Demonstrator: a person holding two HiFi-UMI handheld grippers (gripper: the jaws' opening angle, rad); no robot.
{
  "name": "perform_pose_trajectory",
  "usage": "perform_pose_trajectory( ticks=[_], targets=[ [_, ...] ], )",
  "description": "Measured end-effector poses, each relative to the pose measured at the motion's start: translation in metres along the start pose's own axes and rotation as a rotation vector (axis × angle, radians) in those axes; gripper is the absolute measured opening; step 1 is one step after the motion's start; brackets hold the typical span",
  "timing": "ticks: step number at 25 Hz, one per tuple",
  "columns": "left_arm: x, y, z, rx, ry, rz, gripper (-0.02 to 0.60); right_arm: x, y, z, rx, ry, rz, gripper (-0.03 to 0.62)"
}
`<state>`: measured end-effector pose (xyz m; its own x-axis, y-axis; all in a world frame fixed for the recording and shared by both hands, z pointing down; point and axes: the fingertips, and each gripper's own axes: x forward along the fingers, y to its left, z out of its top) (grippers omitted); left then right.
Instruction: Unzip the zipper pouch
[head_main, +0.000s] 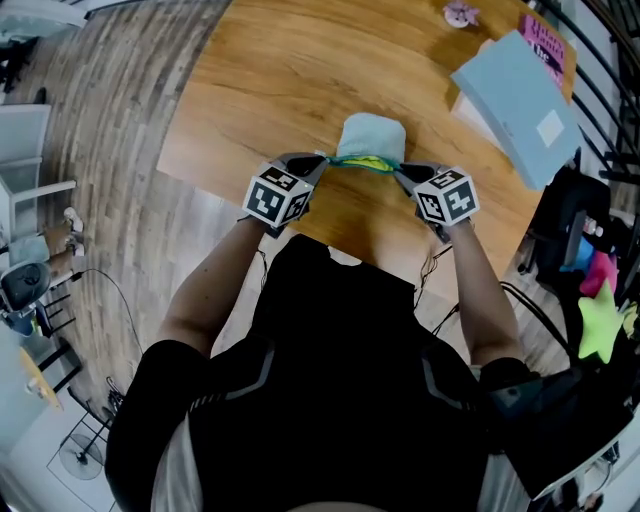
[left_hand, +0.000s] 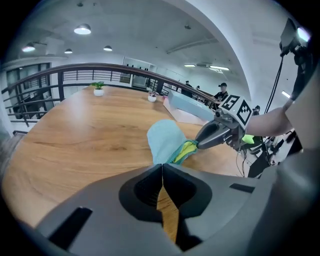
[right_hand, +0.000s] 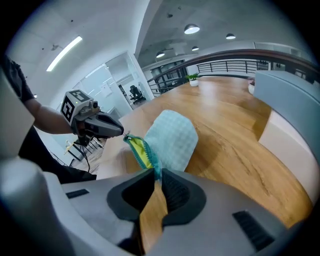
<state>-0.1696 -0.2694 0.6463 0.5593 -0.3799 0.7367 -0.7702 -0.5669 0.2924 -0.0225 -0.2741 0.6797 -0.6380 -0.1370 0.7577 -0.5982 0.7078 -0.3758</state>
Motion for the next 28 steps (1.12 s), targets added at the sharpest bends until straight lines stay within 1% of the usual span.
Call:
perform_pose_trajectory(
  ticks=[6,12,16,20,22,24,26,28],
  targets=[
    [0.018,-0.008,-0.029,-0.016,0.061,0.022,0.031,0.012,-0.001,-0.020,0.020,0.036,0.037,0.055],
    [0.026,-0.008,-0.045,-0.030,0.087,0.065,0.032,0.018,-0.002,-0.028,0.018,0.048,0.051,0.057],
    [0.028,-0.006,-0.049,-0.051,0.079,0.090,0.032,0.018,-0.003,-0.029,0.027,0.043,0.059,0.057],
    [0.027,-0.007,-0.049,-0.042,0.066,0.121,0.032,0.019,-0.002,-0.029,0.023,0.039,0.054,0.058],
    [0.026,-0.009,-0.049,-0.056,0.060,0.130,0.032,0.019,-0.002,-0.029,0.044,0.036,0.051,0.063],
    [0.024,-0.011,-0.046,-0.068,0.047,0.137,0.032,0.018,-0.003,-0.029,0.039,0.029,0.045,0.067],
    [0.022,-0.013,-0.044,-0.058,0.038,0.152,0.034,0.016,-0.002,-0.028,0.008,0.022,0.038,0.080],
    [0.020,-0.018,-0.042,-0.040,0.030,0.155,0.034,0.010,-0.001,-0.028,-0.017,0.015,0.034,0.124]
  ],
)
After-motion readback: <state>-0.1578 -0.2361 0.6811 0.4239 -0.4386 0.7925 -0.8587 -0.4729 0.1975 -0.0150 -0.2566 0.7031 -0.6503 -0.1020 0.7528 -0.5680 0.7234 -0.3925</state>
